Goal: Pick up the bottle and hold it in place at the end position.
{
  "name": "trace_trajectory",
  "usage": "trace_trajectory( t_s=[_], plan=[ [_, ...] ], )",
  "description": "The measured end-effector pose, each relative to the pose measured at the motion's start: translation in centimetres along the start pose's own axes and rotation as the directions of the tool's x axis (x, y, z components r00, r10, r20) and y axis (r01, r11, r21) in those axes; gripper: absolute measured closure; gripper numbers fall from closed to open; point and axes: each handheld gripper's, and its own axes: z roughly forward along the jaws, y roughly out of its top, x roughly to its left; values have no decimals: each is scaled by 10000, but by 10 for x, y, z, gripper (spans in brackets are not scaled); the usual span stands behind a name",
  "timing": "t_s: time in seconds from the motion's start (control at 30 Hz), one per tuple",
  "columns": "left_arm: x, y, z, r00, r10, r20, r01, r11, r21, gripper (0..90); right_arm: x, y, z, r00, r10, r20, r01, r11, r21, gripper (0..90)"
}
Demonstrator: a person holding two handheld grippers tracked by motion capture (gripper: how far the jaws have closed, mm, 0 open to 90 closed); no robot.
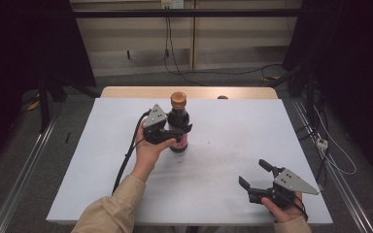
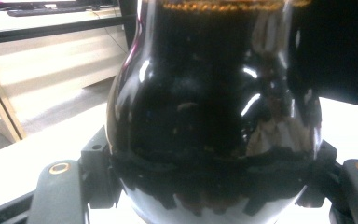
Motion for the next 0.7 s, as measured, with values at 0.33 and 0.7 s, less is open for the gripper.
trace_trajectory(
  t_s=[0.33,0.7],
  plan=[
    [-3,-2,11,9999,11,117,-10,10000,-44,275,0,-1,1,10000,-30,14,30,10000,35,69],
    [-11,1,23,9992,132,380,-124,9997,-204,274,-1,-1,0,10000,18,20,-18,10000,46,68]
  ],
)
